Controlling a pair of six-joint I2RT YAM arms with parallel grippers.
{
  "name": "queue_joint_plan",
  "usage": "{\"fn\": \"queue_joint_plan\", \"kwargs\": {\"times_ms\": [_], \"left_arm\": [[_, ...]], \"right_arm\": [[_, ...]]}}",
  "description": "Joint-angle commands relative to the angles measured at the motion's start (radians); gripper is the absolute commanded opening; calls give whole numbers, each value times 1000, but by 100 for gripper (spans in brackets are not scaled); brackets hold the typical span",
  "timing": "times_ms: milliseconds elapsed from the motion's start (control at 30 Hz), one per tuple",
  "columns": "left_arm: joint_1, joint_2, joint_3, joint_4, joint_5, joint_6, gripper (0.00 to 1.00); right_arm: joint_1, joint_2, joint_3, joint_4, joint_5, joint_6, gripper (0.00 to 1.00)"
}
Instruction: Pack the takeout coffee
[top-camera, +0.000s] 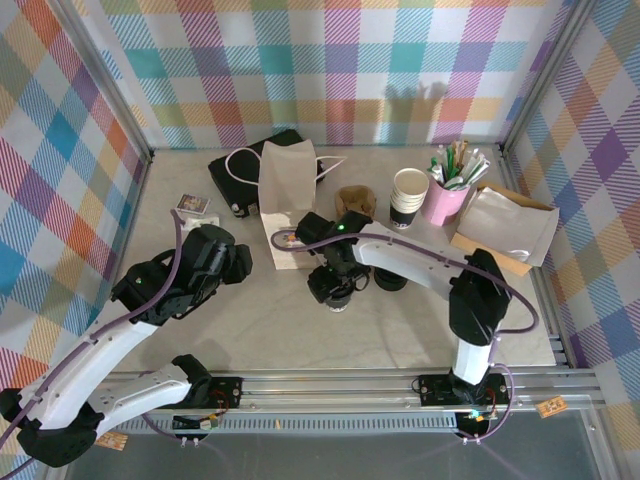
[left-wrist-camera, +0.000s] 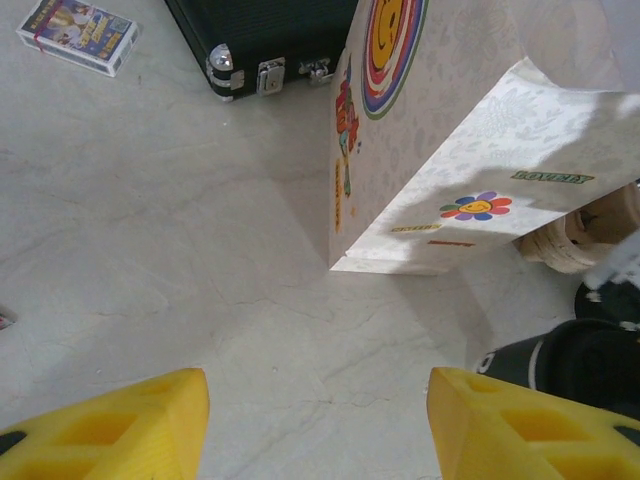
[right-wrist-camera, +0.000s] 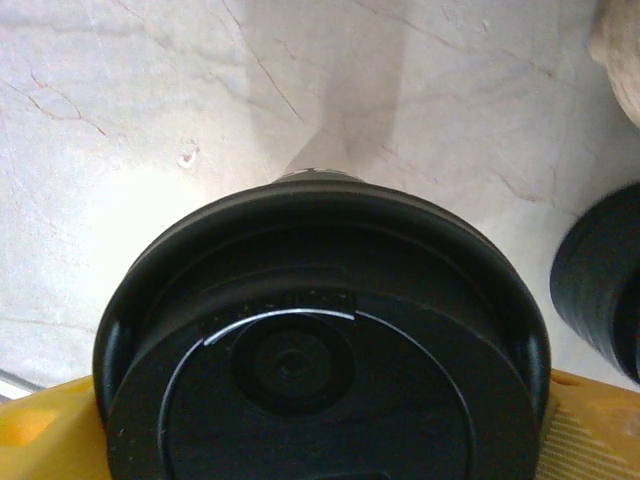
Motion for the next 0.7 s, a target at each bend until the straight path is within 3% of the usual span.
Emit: {"fn": "queue_joint_plan", "kwargs": {"times_ms": [0, 467, 667], "left_arm": [[12, -13, 5, -27, -10, 6, 59], [12, 4, 87, 9, -4, 98, 59], [13, 20, 116, 35, 12, 136, 59]], "right_arm": [[0, -86, -38, -69, -3, 78, 78], [-37, -398, -125, -319, 82, 327, 77], [-178, -496, -168, -361, 80, 386, 77]]}}
